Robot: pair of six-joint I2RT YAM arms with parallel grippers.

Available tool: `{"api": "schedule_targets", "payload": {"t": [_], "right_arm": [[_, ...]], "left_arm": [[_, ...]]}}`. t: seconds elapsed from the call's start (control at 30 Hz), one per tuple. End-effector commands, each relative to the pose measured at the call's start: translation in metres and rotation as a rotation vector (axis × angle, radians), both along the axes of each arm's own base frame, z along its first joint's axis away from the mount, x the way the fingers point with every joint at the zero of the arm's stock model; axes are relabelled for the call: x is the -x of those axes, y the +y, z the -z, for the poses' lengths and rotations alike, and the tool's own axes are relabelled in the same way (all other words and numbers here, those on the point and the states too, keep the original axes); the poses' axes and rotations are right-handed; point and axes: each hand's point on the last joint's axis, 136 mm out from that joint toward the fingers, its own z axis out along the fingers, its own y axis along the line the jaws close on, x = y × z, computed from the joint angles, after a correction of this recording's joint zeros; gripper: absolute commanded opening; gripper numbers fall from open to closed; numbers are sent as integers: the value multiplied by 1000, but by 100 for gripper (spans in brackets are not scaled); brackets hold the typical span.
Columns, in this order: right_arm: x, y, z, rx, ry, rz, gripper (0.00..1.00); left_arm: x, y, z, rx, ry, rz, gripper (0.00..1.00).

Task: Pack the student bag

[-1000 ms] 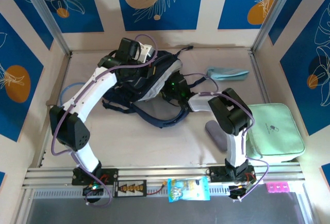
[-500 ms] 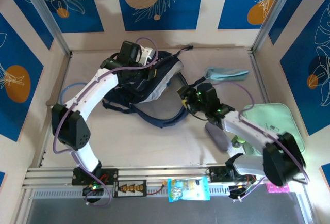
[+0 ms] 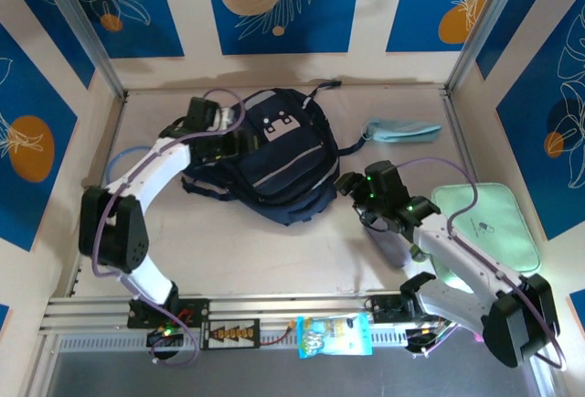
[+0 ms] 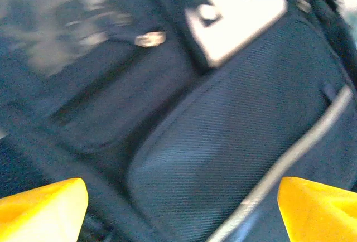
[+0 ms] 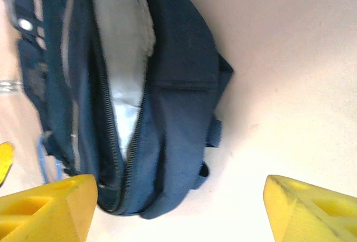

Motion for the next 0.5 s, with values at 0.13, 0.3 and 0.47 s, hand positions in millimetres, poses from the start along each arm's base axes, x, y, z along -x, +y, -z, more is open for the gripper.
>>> {"api": "schedule_targets", "payload": {"t": [0.13,0.3,0.47], "right_arm": [[3,28,16,8,65,-116,79],[-2,47,20,-14,77,-179,78],[-6,58,21,-18,71,-206,76]], "left_arm": [[25,70,28,134,85,-343,80],[25,86,47,211,134,-430,70],[6,76,61,258,176,-405,53]]}}
